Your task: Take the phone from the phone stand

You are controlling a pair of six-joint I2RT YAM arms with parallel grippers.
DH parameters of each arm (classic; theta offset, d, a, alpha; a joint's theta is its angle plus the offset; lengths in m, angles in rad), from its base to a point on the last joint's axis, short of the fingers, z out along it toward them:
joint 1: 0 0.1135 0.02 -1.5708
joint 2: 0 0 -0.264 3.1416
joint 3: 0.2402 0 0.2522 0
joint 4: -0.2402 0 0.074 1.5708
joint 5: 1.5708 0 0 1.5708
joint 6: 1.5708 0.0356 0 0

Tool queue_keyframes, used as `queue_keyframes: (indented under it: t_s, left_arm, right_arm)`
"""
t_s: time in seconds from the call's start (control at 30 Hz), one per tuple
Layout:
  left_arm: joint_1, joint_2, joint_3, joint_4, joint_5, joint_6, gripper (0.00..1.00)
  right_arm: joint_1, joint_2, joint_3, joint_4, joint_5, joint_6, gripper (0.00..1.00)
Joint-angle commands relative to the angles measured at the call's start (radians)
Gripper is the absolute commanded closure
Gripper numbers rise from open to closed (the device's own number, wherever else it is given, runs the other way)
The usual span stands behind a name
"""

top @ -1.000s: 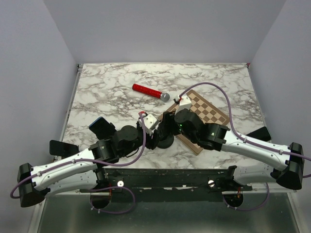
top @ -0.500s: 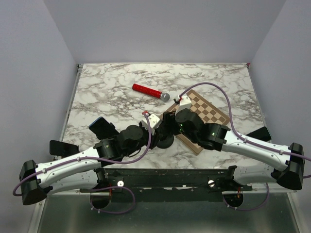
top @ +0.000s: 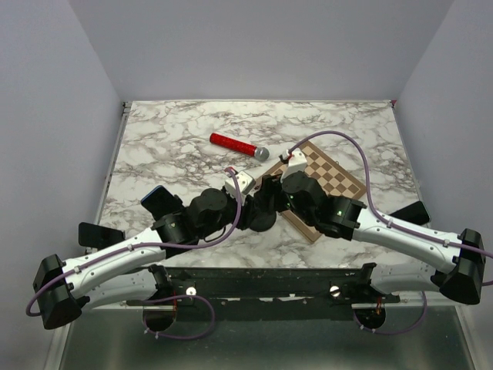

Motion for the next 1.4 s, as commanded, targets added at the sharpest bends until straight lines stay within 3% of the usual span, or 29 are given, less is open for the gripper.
queue_keyframes:
  t_s: [0.0,0.2,0.4,0.5,0.6,0.73,0.9,1.0,1.1,1.2,1.37]
  left_arm:
    - [0.014,0.032,-0.003,0.017,0.090,-0.026,0.54]
    - [0.011,-0.005,-0.009,-0.015,0.089,-0.065,0.50]
    - [0.013,-0.073,-0.045,-0.069,-0.014,-0.145,0.26]
    - [0.013,-0.126,-0.090,-0.058,-0.054,-0.204,0.21]
    - [0.005,-0.173,-0.108,-0.087,-0.105,-0.221,0.20]
    - [0.006,-0.168,-0.093,-0.060,-0.001,-0.129,0.26]
    - [0.010,-0.113,-0.050,-0.047,-0.029,-0.104,0.47]
    - [0.026,-0.090,-0.037,-0.056,-0.076,-0.101,0.52]
    - [0.041,-0.089,-0.059,0.017,-0.024,-0.091,0.50]
    - [0.045,-0.068,-0.048,0.049,0.007,-0.085,0.38]
    - [0.050,-0.037,-0.033,0.077,-0.003,-0.065,0.37]
  right_arm:
    - [0.012,-0.023,-0.018,0.059,-0.070,0.007,0.99]
    - [0.006,-0.016,-0.012,0.065,-0.092,0.008,0.99]
    - [0.000,-0.017,-0.016,0.071,-0.116,-0.001,0.99]
    - [-0.003,-0.017,-0.020,0.071,-0.125,-0.002,0.99]
    - [-0.011,-0.014,-0.018,0.071,-0.139,-0.005,0.99]
    - [-0.016,-0.008,-0.018,0.071,-0.153,-0.010,0.99]
    - [-0.017,-0.002,-0.014,0.070,-0.157,-0.011,0.99]
    - [-0.018,-0.003,-0.012,0.067,-0.164,-0.003,0.99]
    - [-0.018,0.001,-0.009,0.064,-0.176,-0.002,0.99]
    - [-0.017,0.008,-0.004,0.061,-0.181,-0.002,0.99]
    - [-0.018,0.021,0.003,0.067,-0.196,-0.004,0.99]
